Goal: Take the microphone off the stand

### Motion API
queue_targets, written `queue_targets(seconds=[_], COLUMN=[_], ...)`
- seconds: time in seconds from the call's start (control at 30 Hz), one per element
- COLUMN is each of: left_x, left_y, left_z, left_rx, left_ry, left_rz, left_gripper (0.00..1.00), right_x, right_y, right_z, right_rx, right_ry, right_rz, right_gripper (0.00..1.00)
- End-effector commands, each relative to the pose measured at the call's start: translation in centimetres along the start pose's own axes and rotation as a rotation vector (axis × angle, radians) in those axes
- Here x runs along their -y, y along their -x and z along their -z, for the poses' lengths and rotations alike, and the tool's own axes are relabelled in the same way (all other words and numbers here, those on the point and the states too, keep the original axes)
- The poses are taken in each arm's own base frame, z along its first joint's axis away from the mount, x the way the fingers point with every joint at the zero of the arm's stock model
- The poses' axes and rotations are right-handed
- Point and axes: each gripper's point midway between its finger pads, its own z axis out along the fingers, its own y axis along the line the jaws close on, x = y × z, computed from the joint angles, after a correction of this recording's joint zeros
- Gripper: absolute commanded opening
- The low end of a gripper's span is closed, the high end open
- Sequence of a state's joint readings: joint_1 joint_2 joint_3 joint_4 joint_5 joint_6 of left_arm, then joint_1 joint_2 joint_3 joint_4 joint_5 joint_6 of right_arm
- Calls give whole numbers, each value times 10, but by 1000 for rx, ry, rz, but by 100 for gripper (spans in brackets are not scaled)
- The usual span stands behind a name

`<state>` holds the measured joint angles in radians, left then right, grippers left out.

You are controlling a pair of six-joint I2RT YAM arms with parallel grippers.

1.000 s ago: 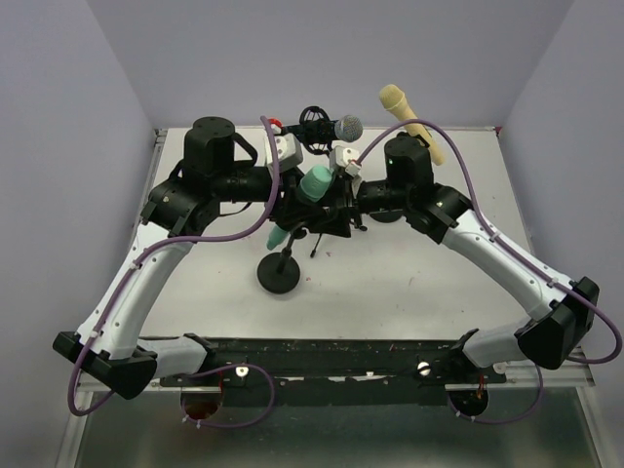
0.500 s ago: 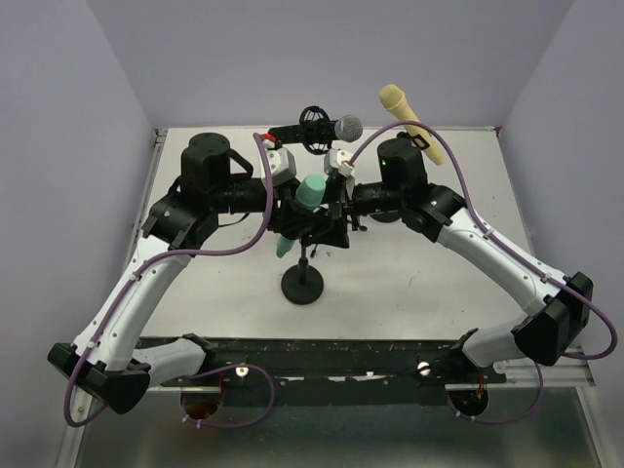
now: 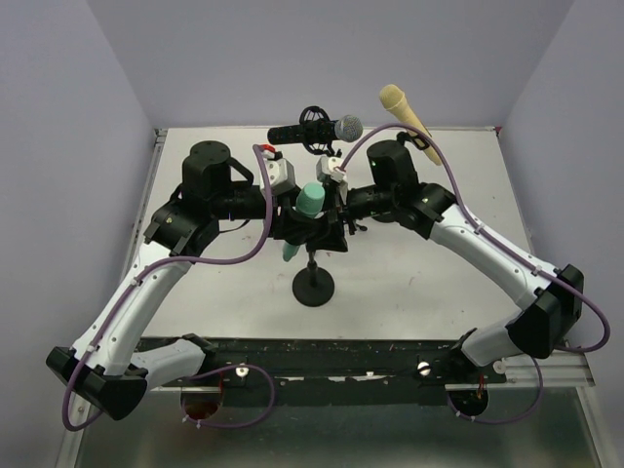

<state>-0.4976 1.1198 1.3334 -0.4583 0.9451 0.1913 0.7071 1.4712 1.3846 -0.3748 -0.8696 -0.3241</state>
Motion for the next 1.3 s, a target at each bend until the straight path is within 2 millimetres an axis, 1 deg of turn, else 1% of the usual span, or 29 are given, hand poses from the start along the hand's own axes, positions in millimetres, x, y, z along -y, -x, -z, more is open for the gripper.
queue_targets(seconds=[0.0, 0.07, 0.2, 0.33, 0.53, 0.6, 0.77, 0.8, 0.83, 0.87, 1.07, 1.13, 1.27], left_x=[7, 7, 4, 3, 2, 2, 1, 2, 3, 4, 9, 11, 19], left_y=[26, 28, 33, 31, 32, 32, 34, 38, 42, 48, 81, 98, 145], left_z=[8, 7, 7, 6, 6, 7, 7, 8, 9, 10, 20, 24, 38], left_rx=[56, 55, 54, 50, 51, 52, 57, 64, 73, 82, 142, 170, 239], left_ry=[-23, -25, -20, -20, -18, -16, -7, -6, -4, 0, 24, 34, 57], left_rz=[-144, -152, -174, -172, -174, -177, -176, -177, -174, -181, -243, -275, -334], left_gripper=[0, 0, 0, 0, 0, 0, 0, 0, 0, 0, 0, 0, 0], right_x=[-11, -15, -17, -17, -12, -12, -9, -9, -8, -7, -5, -2, 1], right_y=[7, 12, 9, 6, 2, 3, -1, -1, -1, 0, -2, -2, -4], right_z=[11, 16, 20, 16, 10, 9, 8, 8, 8, 9, 10, 11, 12], right_rx=[-28, -44, -80, -69, -59, -54, -62, -64, -66, -64, -74, -77, -89], right_ry=[16, 31, 37, 45, 53, 57, 40, 36, 30, 23, 3, -10, -39], right_rz=[44, 56, 55, 51, 48, 47, 46, 48, 46, 46, 44, 46, 28], right_gripper=[92, 93, 94, 89, 89, 84, 50, 42, 36, 33, 25, 25, 25])
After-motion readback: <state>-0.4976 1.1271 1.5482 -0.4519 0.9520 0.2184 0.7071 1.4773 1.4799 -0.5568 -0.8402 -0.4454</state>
